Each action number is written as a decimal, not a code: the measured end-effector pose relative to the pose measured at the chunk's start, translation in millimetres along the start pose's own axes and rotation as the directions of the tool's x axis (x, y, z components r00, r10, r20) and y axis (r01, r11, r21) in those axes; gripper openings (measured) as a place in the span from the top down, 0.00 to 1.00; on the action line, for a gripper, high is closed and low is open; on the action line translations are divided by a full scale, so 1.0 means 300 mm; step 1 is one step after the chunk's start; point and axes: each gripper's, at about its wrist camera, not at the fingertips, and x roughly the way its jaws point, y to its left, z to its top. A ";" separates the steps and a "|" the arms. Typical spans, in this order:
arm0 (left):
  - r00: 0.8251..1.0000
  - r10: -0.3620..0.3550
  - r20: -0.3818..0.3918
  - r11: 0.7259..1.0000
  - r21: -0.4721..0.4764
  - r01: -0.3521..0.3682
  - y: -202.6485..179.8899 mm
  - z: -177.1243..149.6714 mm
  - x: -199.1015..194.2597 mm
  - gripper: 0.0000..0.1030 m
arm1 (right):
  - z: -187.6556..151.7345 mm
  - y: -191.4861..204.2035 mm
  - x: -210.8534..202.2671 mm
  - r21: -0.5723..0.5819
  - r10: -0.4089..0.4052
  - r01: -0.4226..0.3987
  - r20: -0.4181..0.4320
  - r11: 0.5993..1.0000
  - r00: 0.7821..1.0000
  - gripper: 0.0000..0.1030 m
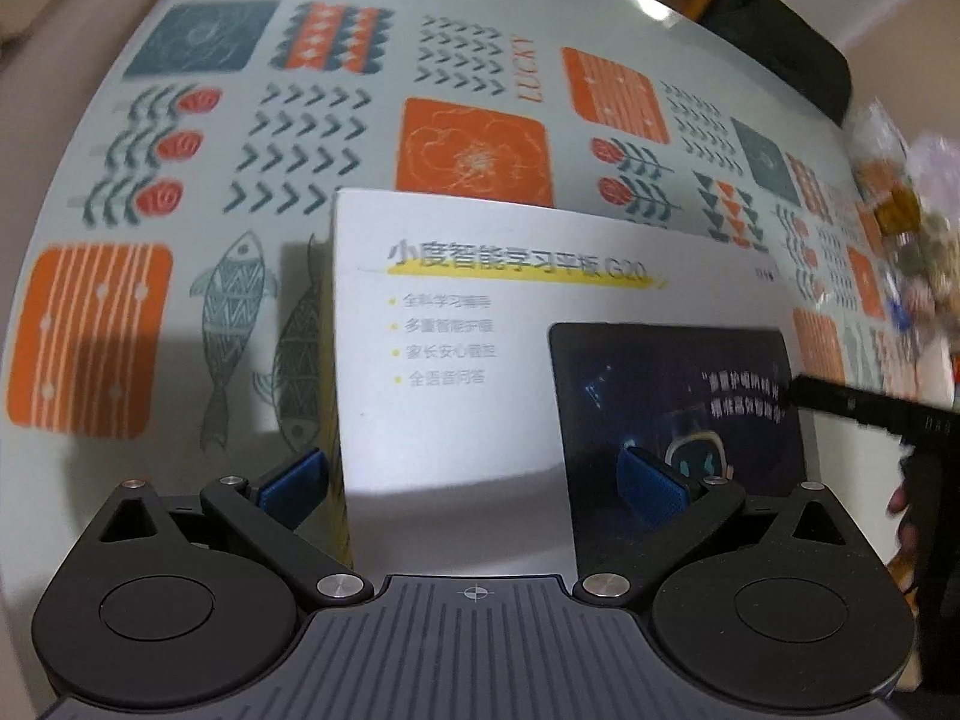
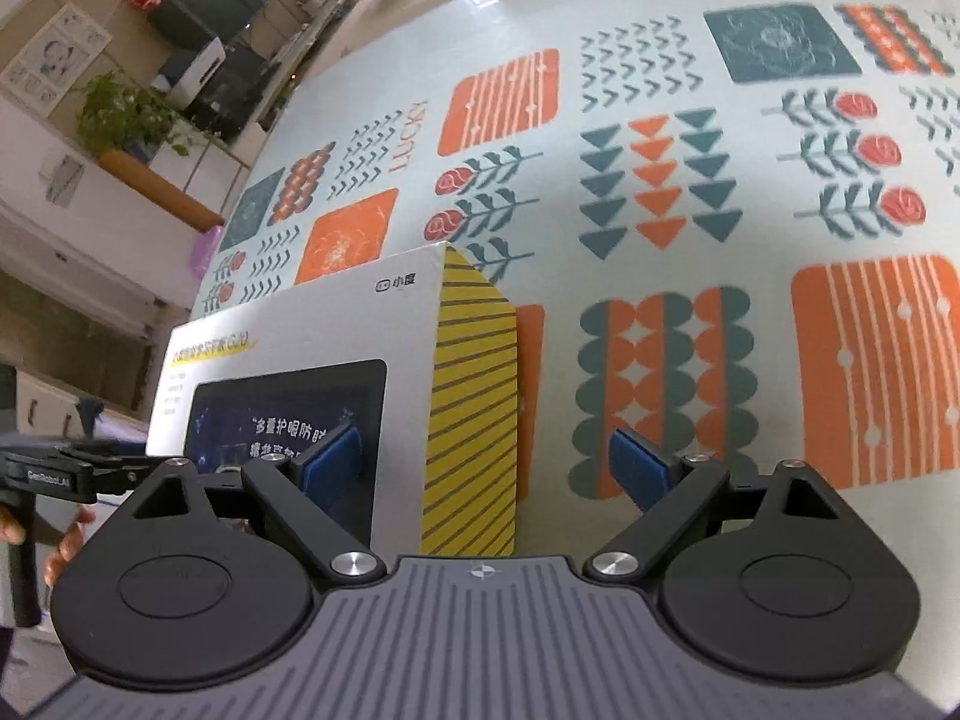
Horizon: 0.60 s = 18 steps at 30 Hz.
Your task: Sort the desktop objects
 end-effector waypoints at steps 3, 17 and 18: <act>1.000 -0.009 0.008 0.999 -0.040 0.009 0.015 -0.008 0.009 0.00 | -0.006 -0.029 0.012 0.044 0.035 -0.034 -0.018 0.998 0.999 0.00; 1.000 -0.017 -0.018 0.999 -0.041 0.016 -0.026 -0.031 0.027 0.00 | -0.053 -0.053 -0.029 0.066 0.015 -0.016 0.014 0.998 1.000 0.00; 1.000 -0.017 -0.021 0.999 -0.030 0.017 -0.030 -0.034 0.027 0.00 | -0.062 -0.057 -0.037 0.067 0.014 -0.015 0.007 0.998 1.000 0.00</act>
